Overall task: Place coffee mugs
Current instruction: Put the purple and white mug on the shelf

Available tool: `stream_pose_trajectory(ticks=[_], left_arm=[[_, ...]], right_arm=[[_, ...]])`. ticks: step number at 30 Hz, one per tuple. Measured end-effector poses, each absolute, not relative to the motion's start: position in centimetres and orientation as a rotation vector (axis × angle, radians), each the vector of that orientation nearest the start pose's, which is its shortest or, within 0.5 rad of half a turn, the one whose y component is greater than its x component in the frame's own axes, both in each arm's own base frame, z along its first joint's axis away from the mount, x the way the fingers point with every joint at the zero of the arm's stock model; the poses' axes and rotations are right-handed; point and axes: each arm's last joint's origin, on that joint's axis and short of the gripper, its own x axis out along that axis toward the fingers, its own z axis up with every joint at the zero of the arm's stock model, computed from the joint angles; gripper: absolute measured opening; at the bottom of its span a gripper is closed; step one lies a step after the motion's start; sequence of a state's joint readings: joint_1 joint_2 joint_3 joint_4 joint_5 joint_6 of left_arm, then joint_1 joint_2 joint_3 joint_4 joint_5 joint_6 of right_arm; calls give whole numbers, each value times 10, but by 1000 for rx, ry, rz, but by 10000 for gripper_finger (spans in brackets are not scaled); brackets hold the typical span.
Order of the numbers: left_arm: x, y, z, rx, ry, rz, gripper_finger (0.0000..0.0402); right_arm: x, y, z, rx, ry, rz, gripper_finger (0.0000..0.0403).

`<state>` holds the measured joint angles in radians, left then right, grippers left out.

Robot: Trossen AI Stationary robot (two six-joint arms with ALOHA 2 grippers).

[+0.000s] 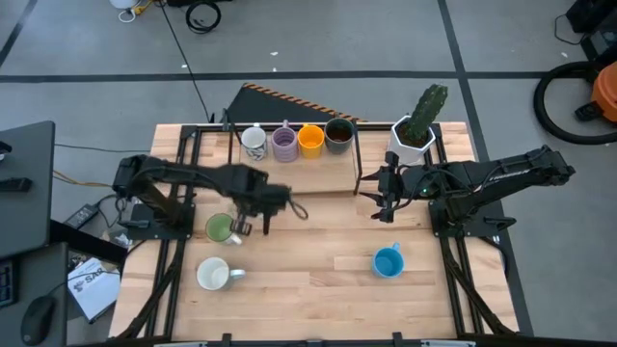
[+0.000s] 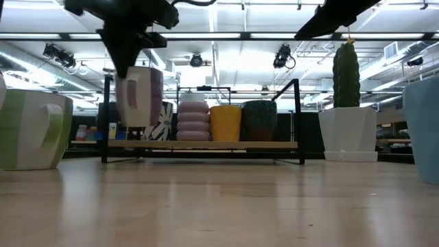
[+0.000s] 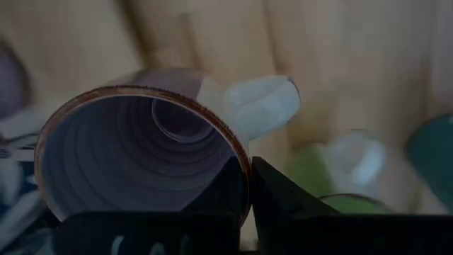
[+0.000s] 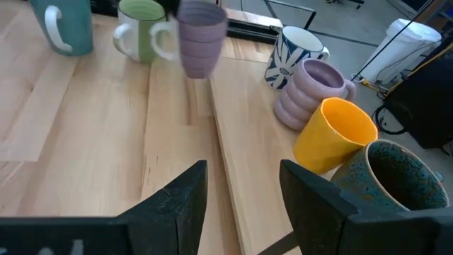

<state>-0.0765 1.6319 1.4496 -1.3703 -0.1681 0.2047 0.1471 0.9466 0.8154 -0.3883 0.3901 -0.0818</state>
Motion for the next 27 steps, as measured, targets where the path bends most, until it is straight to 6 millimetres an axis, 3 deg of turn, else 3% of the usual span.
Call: stream_pose_trajectory(ticks=[13, 27], left_arm=[[282, 59, 281, 365, 1577, -151, 24], [274, 88, 279, 291, 1561, -198, 30]], right_arm=[[198, 18, 298, -186, 514, -225, 183], [198, 18, 298, -182, 512, -227, 183]])
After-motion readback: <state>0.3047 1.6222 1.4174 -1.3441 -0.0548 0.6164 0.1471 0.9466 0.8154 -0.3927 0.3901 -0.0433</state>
